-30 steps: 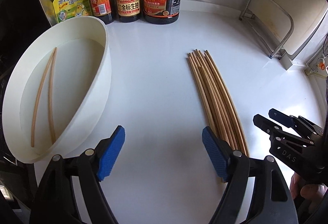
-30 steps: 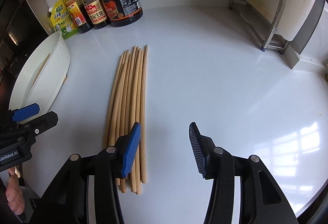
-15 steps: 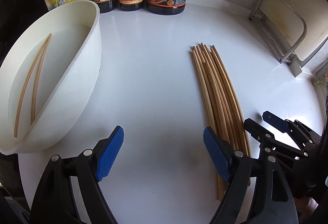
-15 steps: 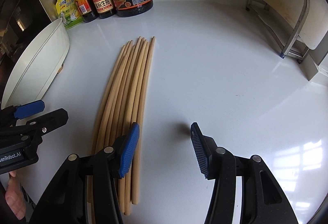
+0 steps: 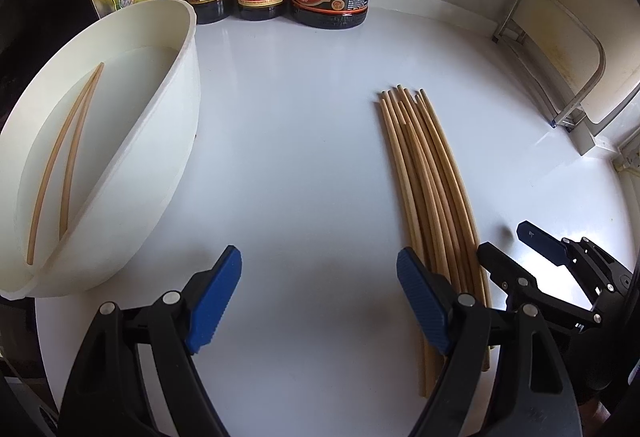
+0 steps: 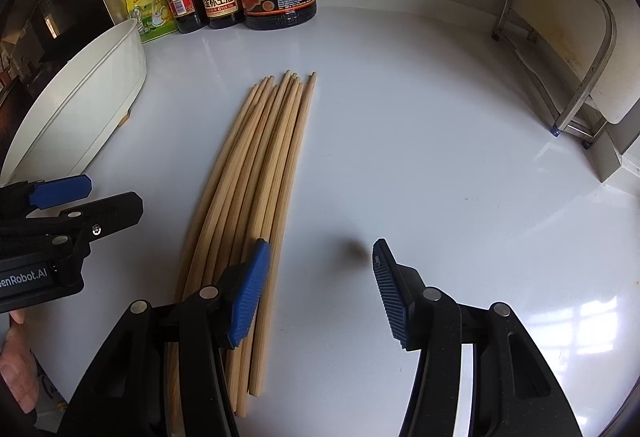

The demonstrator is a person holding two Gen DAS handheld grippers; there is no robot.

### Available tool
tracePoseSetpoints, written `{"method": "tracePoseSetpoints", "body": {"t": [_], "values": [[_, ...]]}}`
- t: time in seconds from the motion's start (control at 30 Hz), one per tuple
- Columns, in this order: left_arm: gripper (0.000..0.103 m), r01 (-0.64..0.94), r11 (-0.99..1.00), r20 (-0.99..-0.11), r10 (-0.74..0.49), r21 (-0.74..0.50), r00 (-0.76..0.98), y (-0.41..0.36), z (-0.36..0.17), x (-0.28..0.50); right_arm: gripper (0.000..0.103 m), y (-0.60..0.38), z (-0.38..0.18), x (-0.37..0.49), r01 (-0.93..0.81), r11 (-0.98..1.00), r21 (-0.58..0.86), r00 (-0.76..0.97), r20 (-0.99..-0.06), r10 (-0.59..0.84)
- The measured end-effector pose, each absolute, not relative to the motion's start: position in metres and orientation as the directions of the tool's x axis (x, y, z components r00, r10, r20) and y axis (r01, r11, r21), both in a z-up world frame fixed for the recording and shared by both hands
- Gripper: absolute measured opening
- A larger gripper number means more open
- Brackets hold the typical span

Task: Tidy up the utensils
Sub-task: 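Close the left tool on one chopstick while the right tool grasps another from the pile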

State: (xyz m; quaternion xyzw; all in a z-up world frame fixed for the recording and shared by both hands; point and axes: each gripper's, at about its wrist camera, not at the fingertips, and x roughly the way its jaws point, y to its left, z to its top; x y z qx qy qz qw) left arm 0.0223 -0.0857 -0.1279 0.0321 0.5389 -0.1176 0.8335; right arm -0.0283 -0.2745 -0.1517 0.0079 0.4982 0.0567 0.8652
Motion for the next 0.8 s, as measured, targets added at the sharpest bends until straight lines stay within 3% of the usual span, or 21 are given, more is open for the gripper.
{"method": "tracePoseSetpoints", "body": {"t": [0.8], "values": [[0.079, 0.267, 0.961, -0.912, -0.17, -0.07, 0.373, -0.105, -0.139, 0.018, 0.051, -0.288, -0.155, -0.029, -0.063, 0.996, 0.065, 0.51, -0.855, 0.088]]}}
